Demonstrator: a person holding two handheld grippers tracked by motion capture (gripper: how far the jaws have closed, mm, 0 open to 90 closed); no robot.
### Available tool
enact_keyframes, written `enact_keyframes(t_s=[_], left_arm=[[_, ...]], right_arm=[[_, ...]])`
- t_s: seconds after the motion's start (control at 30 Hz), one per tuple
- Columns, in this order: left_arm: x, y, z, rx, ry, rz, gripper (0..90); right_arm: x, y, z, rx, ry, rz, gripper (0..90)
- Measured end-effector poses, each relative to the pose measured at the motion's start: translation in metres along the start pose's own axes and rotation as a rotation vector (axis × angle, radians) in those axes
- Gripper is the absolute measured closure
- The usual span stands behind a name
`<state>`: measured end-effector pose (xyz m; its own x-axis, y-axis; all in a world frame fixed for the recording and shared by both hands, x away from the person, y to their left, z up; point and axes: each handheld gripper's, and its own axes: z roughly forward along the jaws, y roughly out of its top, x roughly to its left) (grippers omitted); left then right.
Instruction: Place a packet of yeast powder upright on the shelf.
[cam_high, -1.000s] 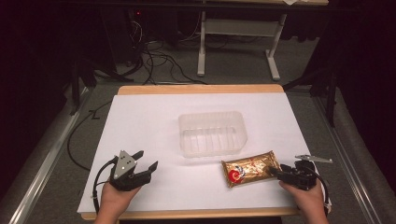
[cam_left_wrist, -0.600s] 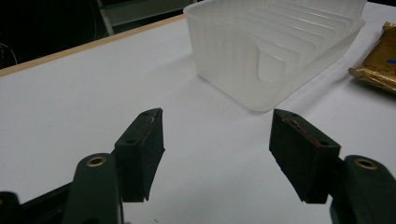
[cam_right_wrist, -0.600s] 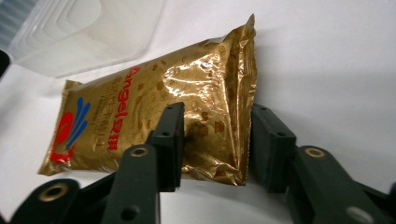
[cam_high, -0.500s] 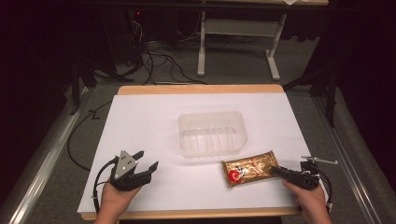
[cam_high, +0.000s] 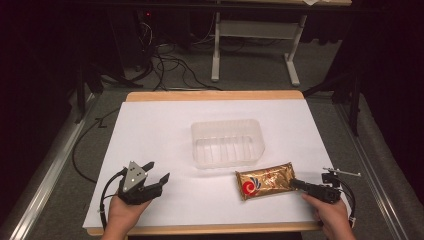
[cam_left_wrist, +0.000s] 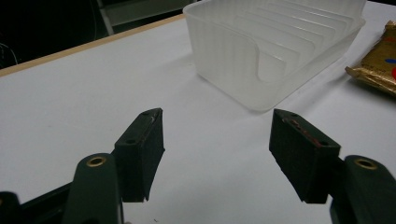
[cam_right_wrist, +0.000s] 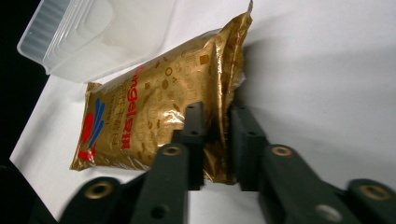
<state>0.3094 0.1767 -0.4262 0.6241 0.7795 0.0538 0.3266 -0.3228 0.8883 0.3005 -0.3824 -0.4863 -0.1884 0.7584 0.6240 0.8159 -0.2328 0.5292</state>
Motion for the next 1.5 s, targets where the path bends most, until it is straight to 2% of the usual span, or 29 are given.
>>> enact_keyframes(t_s=[0.03,0.07,0.27,0.47,0.57,0.6,0.73,0.77,0.87,0.93,1.0,1.03,1.17,1.37,1.5], left_arm=[[0.0,0.0,0.0,0.0,0.0,0.0,36.0],[0.0,0.0,0.0,0.0,0.0,0.0,36.0],[0.0,0.0,0.0,0.001,-0.001,0.0,36.0],[0.0,0.0,0.0,0.0,0.001,0.0,36.0],[0.0,0.0,0.0,0.0,0.001,-0.001,35.9],[0.0,0.0,0.0,0.001,0.001,-0.001,36.0],[0.0,0.0,0.0,0.0,0.002,0.0,36.0],[0.0,0.0,0.0,-0.001,0.003,-0.001,36.0],[0.0,0.0,0.0,0.002,0.002,0.0,36.0],[0.0,0.0,0.0,0.003,0.001,0.001,36.0],[0.0,0.0,0.001,0.006,0.0,0.003,35.9],[0.0,0.0,0.001,0.006,0.0,0.003,36.0],[0.0,0.0,0.001,0.006,0.002,0.004,35.9],[0.0,0.0,0.001,0.007,0.002,0.005,35.9],[0.0,0.0,0.001,0.006,0.002,0.005,36.0]], right_arm=[[0.0,0.0,0.0,0.0,0.0,0.0,83.6],[0.002,0.0,0.0,-0.005,0.005,-0.013,87.9],[0.007,0.002,-0.004,-0.033,0.003,-0.04,90.0],[0.019,0.005,-0.017,-0.13,-0.026,-0.127,90.0],[0.025,0.005,-0.022,-0.161,-0.029,-0.147,90.0],[0.029,0.006,-0.026,-0.188,-0.029,-0.174,90.0],[0.034,0.006,-0.031,-0.221,-0.048,-0.209,90.0],[0.037,0.006,-0.035,-0.248,-0.045,-0.22,90.0],[0.04,0.007,-0.041,-0.283,-0.059,-0.247,90.0],[0.042,0.007,-0.042,-0.291,-0.064,-0.253,90.0],[0.047,0.007,-0.048,-0.323,-0.077,-0.283,90.0],[0.047,0.007,-0.048,-0.323,-0.077,-0.283,90.0],[0.055,0.007,-0.053,-0.362,-0.106,-0.34,90.0],[0.059,0.006,-0.057,-0.393,-0.101,-0.353,90.0],[0.06,0.006,-0.063,-0.424,-0.094,-0.344,90.0]])
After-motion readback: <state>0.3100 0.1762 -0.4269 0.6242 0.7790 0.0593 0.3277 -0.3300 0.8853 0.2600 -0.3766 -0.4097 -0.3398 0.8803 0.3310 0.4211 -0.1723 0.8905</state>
